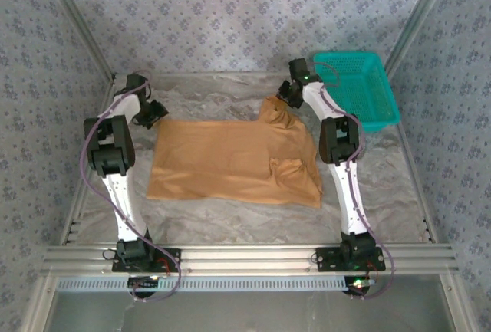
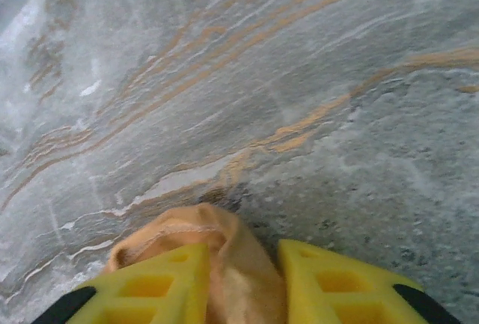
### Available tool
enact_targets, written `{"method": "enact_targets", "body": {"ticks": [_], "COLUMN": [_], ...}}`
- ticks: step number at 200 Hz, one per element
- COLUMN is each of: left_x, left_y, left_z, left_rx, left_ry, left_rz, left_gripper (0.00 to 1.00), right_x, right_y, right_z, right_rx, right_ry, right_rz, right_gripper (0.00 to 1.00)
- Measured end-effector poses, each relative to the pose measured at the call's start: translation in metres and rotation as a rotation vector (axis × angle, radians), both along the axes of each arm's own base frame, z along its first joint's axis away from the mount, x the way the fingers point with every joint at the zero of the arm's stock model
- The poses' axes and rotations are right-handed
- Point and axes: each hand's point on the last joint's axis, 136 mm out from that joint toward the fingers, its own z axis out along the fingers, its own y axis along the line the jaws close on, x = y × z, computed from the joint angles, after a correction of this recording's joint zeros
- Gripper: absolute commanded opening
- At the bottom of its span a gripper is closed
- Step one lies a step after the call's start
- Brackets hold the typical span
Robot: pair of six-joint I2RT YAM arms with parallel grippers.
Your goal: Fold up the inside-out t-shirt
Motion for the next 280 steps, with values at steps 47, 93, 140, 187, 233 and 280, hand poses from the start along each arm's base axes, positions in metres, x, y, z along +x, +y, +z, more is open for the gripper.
{"method": "enact_targets", "body": {"ticks": [47, 93, 140, 187, 233, 280], "left_x": [0.004, 0.010, 0.012, 0.009, -0.007, -0.045], "left_y": [0.001, -0.005, -0.027, -0.033, -0.026, -0.008], "left_z": [-0.004, -0.008, -0.004, 0.016, 0.085, 0.086], "left_rx": [0.004, 0.016, -0.003, -0.004, 0.004, -0.014], "left_ry": [0.021, 0.023, 0.017, -0.004, -0.123, -0.126], "left_rz": [-0.005, -0.027, -0.074, -0.084, -0.069, -0.011], "left_gripper": [0.27, 0.00, 0.00, 0.00, 0.00, 0.00], "right_x": [0.005, 0.008, 0.005, -0.006, -0.054, -0.145], "right_y": [0.004, 0.007, -0.005, -0.021, -0.012, -0.001], "right_z": [0.008, 0.017, 0.014, 0.058, 0.150, 0.166], "right_rx": [0.032, 0.039, 0.033, 0.016, 0.008, -0.012], "right_ry": [-0.018, -0.042, -0.019, -0.055, -0.170, -0.160], "right_rz": [0.008, 0.034, 0.051, 0.075, 0.165, 0.249], "right_gripper": [0.00, 0.00, 0.00, 0.00, 0.00, 0.00]}}
